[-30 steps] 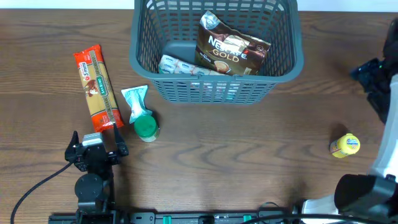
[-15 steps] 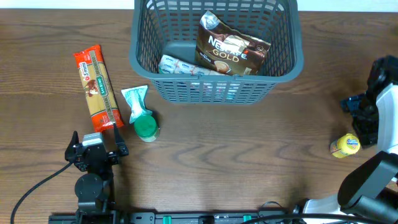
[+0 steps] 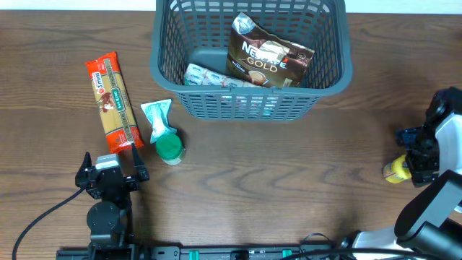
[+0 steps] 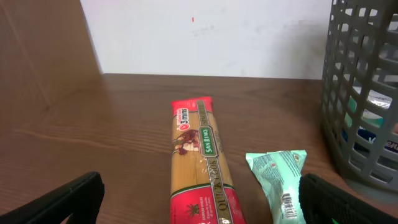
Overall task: Pack container
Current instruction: 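Move the right gripper down over the yellow bottle, then close the right gripper around the yellow bottle and lift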
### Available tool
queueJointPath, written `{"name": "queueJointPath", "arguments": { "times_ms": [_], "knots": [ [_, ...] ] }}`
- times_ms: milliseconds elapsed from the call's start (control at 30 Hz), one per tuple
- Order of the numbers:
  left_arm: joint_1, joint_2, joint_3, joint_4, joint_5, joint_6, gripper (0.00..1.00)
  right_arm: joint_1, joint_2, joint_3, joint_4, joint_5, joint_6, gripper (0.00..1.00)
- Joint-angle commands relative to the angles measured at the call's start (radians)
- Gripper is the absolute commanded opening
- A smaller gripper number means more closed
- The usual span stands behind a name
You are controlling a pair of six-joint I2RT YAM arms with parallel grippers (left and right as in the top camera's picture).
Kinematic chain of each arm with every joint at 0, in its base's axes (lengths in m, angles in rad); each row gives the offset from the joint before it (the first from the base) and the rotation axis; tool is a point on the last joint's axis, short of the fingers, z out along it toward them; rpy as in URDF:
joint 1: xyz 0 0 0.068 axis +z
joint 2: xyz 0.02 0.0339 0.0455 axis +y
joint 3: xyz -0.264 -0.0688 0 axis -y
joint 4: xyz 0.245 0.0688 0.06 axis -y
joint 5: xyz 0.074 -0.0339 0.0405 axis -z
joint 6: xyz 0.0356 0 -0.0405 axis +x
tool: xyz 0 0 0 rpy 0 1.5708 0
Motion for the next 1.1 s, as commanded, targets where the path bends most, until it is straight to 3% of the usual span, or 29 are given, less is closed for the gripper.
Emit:
{"name": "queueJointPath", "arguments": {
  "times_ms": [0, 900, 1067],
  "knots": [
    [0.005, -0.007, -0.029, -0.014, -0.005, 0.009, 0.98, -0.009, -0.001, -0.023, 0.023, 0.004, -0.010, 0.99],
    [0.005, -0.007, -0.029, -0.014, -0.005, 0.009, 0.99, -0.009, -0.001, -0.185, 0.243, 0.003, -0.009, 0.98],
    [0.005, -0.007, -0.029, -0.014, -0.005, 0.009, 0.99, -0.009, -0.001, -0.185, 0.250, 0.004, -0.009, 0.90]
  ]
}}
